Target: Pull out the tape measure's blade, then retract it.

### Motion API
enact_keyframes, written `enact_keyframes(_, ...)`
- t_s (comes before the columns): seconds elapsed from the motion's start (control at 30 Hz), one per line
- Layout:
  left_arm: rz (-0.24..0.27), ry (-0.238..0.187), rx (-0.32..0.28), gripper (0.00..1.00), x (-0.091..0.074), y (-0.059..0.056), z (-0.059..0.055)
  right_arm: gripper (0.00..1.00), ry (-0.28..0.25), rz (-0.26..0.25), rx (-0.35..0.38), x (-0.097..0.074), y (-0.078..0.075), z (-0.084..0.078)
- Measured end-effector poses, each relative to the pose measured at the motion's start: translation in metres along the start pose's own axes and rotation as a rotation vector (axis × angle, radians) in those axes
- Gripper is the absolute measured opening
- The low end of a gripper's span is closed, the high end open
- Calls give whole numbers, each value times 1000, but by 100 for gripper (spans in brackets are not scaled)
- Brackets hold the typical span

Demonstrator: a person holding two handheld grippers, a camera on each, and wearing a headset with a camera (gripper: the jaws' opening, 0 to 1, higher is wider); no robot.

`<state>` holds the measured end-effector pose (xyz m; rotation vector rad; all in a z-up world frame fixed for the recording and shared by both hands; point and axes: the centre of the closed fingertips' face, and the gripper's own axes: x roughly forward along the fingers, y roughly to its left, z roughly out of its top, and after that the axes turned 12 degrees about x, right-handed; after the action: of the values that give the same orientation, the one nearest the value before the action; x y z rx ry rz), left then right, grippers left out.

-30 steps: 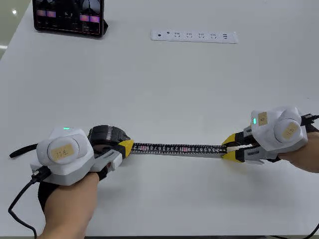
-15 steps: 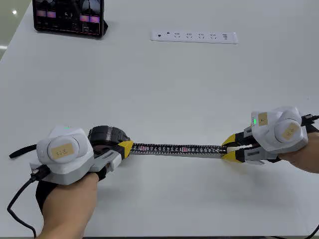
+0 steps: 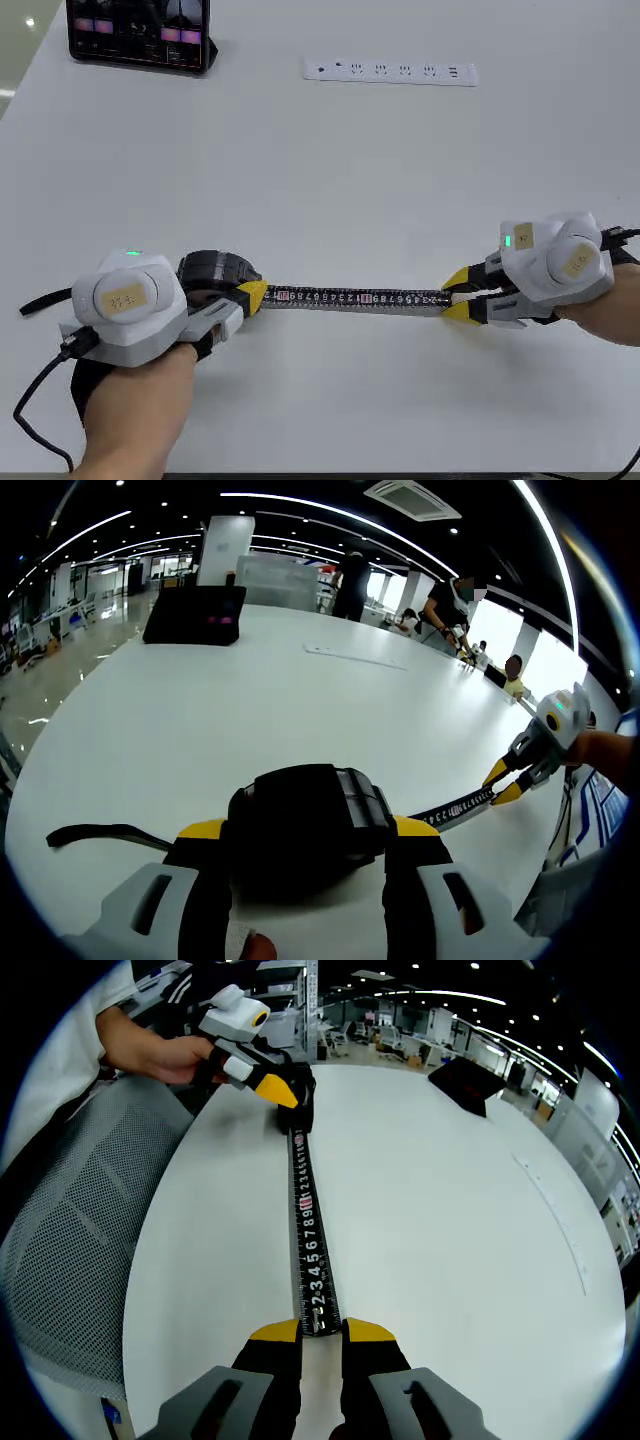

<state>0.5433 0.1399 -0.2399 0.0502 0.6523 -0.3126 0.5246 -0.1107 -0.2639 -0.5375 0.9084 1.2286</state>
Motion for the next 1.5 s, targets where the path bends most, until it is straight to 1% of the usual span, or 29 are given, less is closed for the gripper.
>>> enact_keyframes(0.33,-4,-3,-11,57,-1,0,1,11,-18,11,-12,8,2,11)
enact_keyframes(0.73,-13,-11,-28,57,-2,1,1,11,-32,20,-12,13,3,20)
enact_keyframes(1.13,-20,-15,-41,57,-2,0,1,11,-37,28,-14,17,3,25)
enact_keyframes(1.5,-22,-18,-48,57,-1,0,1,11,-52,35,-9,24,7,36)
